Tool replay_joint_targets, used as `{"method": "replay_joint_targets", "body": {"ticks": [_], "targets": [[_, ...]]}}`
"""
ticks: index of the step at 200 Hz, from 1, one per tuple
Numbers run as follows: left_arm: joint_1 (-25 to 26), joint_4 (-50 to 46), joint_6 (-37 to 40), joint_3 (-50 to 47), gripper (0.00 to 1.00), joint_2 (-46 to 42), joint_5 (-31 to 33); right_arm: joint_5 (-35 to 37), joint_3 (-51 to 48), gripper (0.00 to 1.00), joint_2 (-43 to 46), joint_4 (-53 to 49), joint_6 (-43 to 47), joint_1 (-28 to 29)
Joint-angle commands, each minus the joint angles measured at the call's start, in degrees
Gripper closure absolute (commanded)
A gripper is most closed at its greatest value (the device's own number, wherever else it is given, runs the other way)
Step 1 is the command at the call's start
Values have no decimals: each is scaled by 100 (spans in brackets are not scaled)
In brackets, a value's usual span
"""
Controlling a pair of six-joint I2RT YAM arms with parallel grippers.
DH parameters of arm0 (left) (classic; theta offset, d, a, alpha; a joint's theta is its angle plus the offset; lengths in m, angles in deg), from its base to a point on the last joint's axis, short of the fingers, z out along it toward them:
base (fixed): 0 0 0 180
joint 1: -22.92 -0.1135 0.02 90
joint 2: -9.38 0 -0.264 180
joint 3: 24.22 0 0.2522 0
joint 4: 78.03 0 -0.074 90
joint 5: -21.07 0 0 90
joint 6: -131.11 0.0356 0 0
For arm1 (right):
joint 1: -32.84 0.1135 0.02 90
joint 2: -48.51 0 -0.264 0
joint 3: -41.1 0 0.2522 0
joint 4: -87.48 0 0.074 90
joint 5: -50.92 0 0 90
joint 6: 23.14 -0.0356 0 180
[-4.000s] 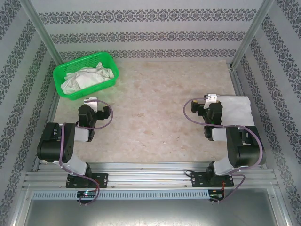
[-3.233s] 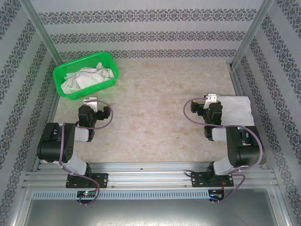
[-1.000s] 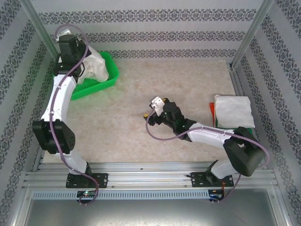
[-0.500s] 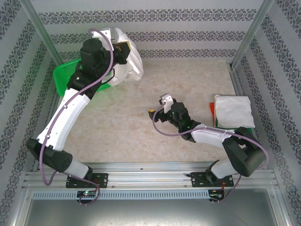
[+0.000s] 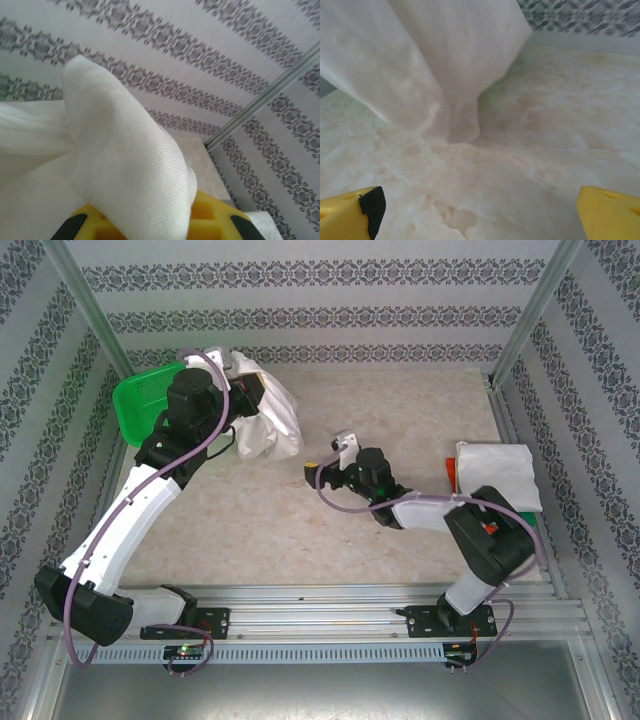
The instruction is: Fold and stack the t-shirts
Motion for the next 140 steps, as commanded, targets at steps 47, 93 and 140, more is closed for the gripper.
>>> {"method": "replay_joint_targets", "body": {"ticks": [47, 93, 140], "targets": [[-59, 138, -160, -148, 100, -620, 515, -848, 1828, 60, -1365, 79, -174, 65], [-104, -58, 41, -328, 39, -716, 931, -549, 1873, 100, -441, -728, 116, -264], [-137, 611, -744, -1280, 52, -304, 748, -370, 1384, 100, 468, -1255, 387, -213]]}}
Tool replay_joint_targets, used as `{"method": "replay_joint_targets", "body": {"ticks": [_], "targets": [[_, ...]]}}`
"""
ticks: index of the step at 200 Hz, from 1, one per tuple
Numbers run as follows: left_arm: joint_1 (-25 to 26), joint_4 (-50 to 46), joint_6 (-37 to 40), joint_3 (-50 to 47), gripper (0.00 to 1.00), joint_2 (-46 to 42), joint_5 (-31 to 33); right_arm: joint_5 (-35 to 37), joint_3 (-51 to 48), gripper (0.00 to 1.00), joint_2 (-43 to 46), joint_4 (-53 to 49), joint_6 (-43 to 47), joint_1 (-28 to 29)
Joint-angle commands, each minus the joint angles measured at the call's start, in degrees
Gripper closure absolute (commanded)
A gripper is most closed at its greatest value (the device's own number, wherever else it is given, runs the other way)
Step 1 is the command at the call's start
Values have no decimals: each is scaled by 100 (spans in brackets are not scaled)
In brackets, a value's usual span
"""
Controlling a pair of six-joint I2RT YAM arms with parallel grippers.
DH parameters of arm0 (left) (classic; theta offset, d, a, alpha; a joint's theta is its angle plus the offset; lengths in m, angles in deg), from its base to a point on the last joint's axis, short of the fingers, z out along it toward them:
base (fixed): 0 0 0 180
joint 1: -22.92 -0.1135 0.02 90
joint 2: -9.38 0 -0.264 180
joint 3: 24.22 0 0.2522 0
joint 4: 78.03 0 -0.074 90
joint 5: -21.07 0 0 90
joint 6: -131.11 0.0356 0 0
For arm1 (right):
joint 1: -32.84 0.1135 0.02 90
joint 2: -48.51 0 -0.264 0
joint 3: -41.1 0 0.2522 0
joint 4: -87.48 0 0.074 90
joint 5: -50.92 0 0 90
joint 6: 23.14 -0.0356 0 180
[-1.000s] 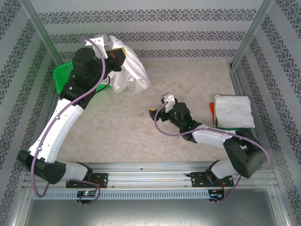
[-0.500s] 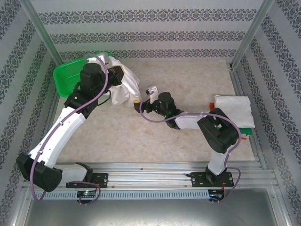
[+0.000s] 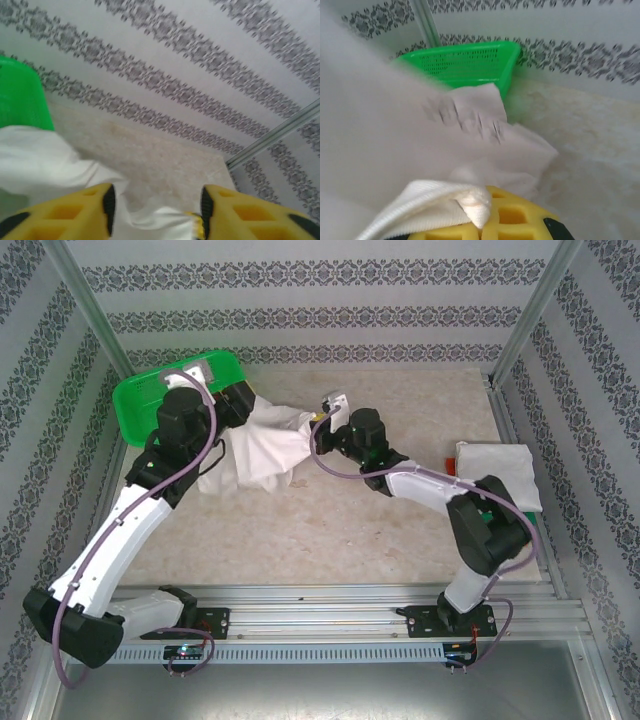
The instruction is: Fold and stack the t-shirts
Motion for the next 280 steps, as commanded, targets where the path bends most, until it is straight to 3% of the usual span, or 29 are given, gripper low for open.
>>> {"method": "replay_joint_targets", "body": {"ticks": [1, 35, 67, 91, 126, 164, 186, 194, 217, 226, 251, 280], "targets": [[-81, 401, -447, -438, 52, 321, -65, 130, -270, 100, 416, -221, 189, 80], [-73, 666, -616, -1097, 21, 505, -220, 649, -544, 100, 904, -658, 422, -26], [-12, 370, -1061, -1957, 13, 198, 110, 758, -624, 100, 1308, -1131, 457, -356], [208, -31, -1809, -2690, 13, -212, 571, 819, -728, 100, 1385, -1393, 426, -514], [324, -412, -3104, -3454, 22, -323, 552, 831, -959, 100, 1413, -1399, 311, -556], [364, 420, -3913, -3827, 27, 193, 123, 884, -1027, 100, 1417, -1382, 212, -580], [401, 858, -4145, -3763, 35, 721, -97, 891, -1009, 100, 1451, -1382, 165, -603], [412, 992, -4173, -3723, 43, 901, -143, 893, -1000, 100, 1469, -1382, 163, -619], [409, 1290, -4239, -3707, 87, 1266, -208, 890, -983, 100, 1596, -1403, 132, -683], [403, 1457, -4227, -3742, 100, 1322, -165, 886, -953, 100, 1667, -1433, 134, -741], [375, 1507, -3843, -3444, 100, 1297, 153, 791, -773, 100, 1918, -1568, 143, -968], [230, 1172, -2950, -2330, 100, 1270, 344, 632, -389, 100, 2304, -1783, 203, -1265]]}}
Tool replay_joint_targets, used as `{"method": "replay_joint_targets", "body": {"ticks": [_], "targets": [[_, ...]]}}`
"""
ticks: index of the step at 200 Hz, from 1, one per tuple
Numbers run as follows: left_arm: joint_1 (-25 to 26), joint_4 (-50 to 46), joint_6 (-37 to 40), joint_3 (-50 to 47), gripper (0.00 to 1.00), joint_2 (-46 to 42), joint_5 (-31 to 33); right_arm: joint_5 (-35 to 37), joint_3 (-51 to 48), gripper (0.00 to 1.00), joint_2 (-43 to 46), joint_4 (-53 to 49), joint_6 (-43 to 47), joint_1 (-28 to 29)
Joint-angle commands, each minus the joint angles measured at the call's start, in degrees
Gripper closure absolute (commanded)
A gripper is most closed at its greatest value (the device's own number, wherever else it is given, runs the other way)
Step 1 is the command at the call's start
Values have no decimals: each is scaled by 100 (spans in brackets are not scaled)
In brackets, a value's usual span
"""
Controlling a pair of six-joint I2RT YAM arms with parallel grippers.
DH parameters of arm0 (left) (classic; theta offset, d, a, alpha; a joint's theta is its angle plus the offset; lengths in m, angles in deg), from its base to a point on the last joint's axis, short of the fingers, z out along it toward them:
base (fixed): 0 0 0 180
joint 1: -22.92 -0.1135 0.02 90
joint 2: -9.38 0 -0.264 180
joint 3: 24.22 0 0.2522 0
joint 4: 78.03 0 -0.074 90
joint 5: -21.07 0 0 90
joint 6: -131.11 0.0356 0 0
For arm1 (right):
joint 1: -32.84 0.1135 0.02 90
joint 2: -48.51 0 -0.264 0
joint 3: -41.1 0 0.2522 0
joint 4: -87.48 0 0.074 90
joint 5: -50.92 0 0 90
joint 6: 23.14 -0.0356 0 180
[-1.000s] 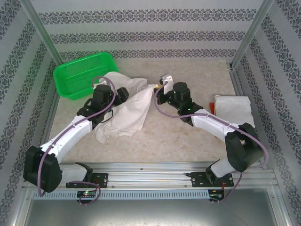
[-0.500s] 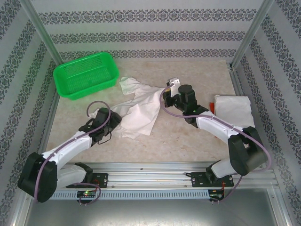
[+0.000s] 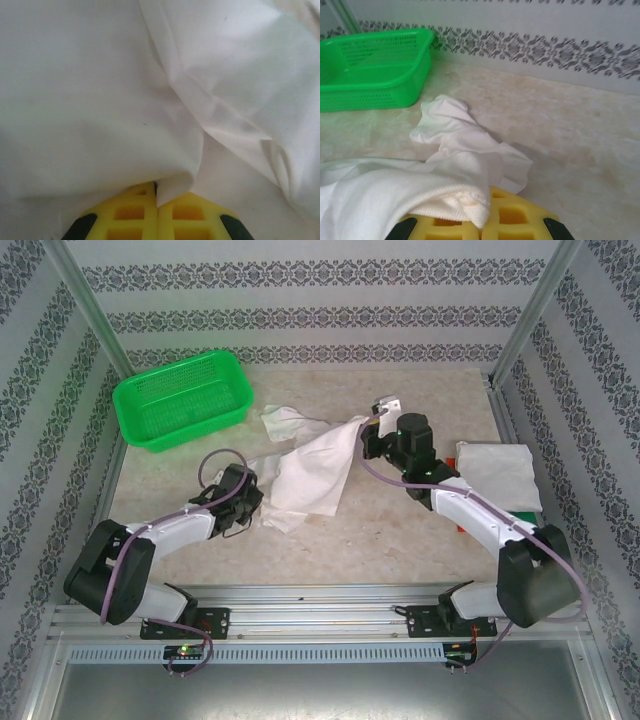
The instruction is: Fold and stack the t-shirts
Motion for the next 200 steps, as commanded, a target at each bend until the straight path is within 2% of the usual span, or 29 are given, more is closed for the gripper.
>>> {"method": "replay_joint_targets", "body": {"ticks": [1, 41, 65, 96, 135, 162, 200], "targets": [[-93, 126, 809, 998, 100, -51, 313, -117, 502, 100, 465, -3, -78, -222], [-273, -182, 2108, 2802, 100, -31, 692, -138, 1123, 100, 1205, -325, 105, -548], [-315, -193, 2651, 3465, 100, -139, 848, -13, 1342, 100, 1798, -463, 143, -690], [-336, -292, 3076, 3808, 100, -574, 972, 308, 1379, 100, 2695, -614, 226, -767], [-341, -306, 3222, 3576, 100, -1353, 1036, 415, 1331, 100, 3580, -769, 278, -772], [-340, -342, 3472, 3682, 100, -1336, 1034, 532, 1443, 100, 3549, -840, 455, -772], [-336, -347, 3676, 4167, 100, -483, 951, 535, 1650, 100, 2751, -749, 562, -861]]}}
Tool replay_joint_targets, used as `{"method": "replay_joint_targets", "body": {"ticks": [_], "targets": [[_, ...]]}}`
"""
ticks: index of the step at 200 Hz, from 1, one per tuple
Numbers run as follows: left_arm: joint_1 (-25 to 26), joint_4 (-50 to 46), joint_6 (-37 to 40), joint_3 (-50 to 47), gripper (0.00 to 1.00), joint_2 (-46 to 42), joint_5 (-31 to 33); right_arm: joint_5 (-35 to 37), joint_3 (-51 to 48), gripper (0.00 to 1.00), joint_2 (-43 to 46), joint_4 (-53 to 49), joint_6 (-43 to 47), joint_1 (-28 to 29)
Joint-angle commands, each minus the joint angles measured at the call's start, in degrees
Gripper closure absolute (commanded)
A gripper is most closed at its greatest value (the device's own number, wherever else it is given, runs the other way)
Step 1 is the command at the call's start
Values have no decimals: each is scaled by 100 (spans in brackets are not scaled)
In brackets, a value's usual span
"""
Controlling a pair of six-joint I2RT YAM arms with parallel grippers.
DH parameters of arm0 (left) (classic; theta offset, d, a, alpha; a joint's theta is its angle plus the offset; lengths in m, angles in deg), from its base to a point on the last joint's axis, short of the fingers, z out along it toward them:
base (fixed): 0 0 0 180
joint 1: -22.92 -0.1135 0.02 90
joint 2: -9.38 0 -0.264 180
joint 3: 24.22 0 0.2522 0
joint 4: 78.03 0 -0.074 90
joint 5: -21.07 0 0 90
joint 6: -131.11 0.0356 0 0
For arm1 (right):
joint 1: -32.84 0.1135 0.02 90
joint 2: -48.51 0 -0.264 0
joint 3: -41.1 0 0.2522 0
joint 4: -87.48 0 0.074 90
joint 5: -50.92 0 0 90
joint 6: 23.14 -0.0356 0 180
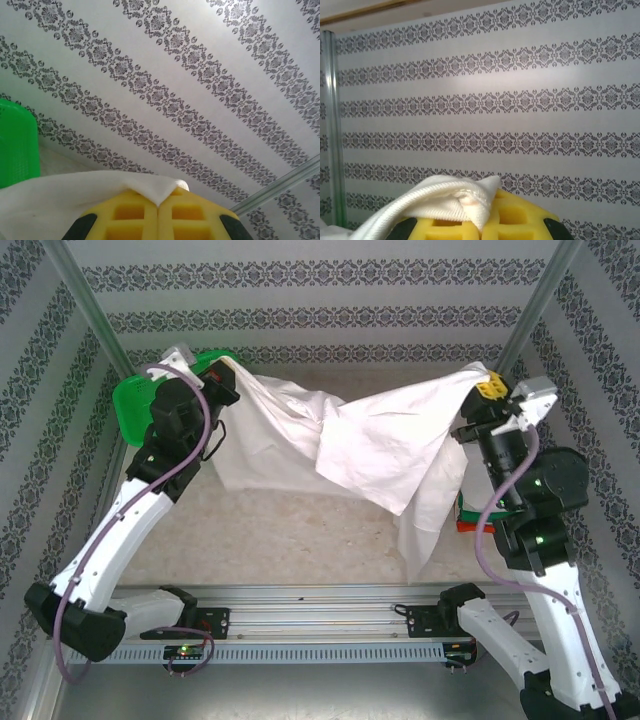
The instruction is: Fold and stack the t-shirts
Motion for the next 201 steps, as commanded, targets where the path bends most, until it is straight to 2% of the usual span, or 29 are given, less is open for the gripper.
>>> {"method": "replay_joint_targets", "body": {"ticks": [1, 32, 61, 96, 116, 144, 162, 181, 189, 201], "targets": [[-76, -41, 321, 314, 100, 595, 16, 149, 206, 100, -588, 100, 174, -124], [-171, 72, 291, 1012, 100, 1567, -86, -436, 719, 100, -1639, 320, -197, -494], [-379, -128, 85, 2344, 100, 2518, -512, -979, 1720, 100, -2572, 400, -531, -723], [-431, -305, 177, 3654, 100, 2875, -591, -1368, 2732, 100, -2970, 453, -653, -794], [-424, -120, 198, 3524, 100, 2618, -554, -1438, 2774, 100, -2797, 485, -601, -813], [-424, 416, -88, 2019, 100, 1979, -477, -1400, 1758, 100, -2193, 450, -541, -860], [-424, 713, -484, 776, 83, 1608, -537, -1306, 680, 100, -1703, 414, -712, -928], [-426, 966, -964, -534, 46, 1293, -783, -1276, -560, 99, -1156, 390, -1042, -956], [-414, 1030, -1167, -1069, 32, 1154, -852, -1263, -1061, 83, -941, 329, -1213, -956], [-401, 1083, -1379, -1821, 15, 955, -794, -1185, -1762, 45, -660, 237, -1483, -956]]}}
